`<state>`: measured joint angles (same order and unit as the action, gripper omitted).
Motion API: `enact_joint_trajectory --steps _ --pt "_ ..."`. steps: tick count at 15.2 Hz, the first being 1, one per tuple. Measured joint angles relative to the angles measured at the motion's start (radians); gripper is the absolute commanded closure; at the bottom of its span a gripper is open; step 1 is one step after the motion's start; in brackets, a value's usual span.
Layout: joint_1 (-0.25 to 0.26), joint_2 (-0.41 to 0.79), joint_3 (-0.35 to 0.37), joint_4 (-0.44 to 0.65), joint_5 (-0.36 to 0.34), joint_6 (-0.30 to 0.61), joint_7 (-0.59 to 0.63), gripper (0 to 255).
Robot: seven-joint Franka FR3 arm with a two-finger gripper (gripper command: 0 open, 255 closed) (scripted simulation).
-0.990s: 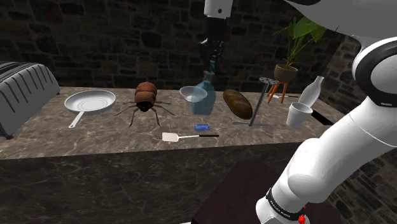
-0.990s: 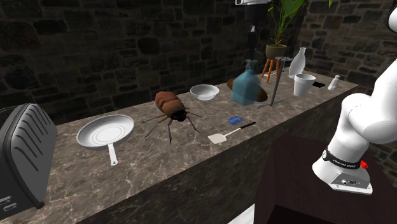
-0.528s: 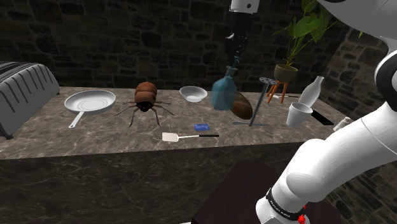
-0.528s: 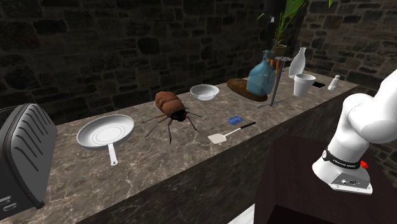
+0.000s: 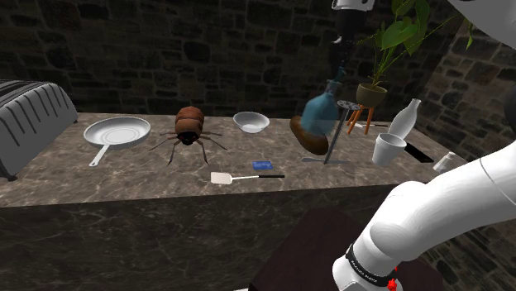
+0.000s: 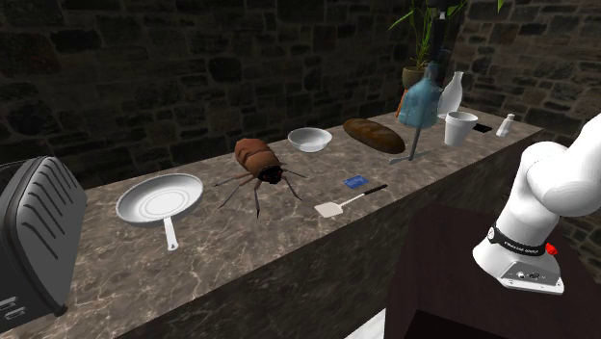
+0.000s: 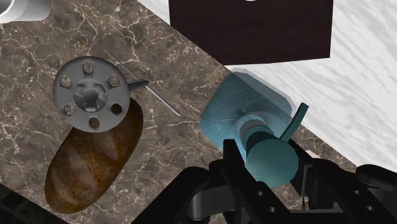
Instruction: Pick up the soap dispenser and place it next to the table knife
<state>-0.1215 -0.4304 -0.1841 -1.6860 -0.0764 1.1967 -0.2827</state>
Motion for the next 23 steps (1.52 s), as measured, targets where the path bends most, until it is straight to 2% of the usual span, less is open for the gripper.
enact_joint_trajectory --steps 8,16,18,23 --pt "-0.043 -0.021 -0.134 0.084 -0.083 -0.088 -0.202 255" --pt "-0.074 0.032 -0.303 0.234 -0.155 -0.155 -0.443 255" --pt "-0.076 0.085 -0.363 0.328 -0.159 -0.188 -0.520 255" --pt "-0.093 0.182 -0.505 0.467 -0.152 -0.219 -0.693 255"
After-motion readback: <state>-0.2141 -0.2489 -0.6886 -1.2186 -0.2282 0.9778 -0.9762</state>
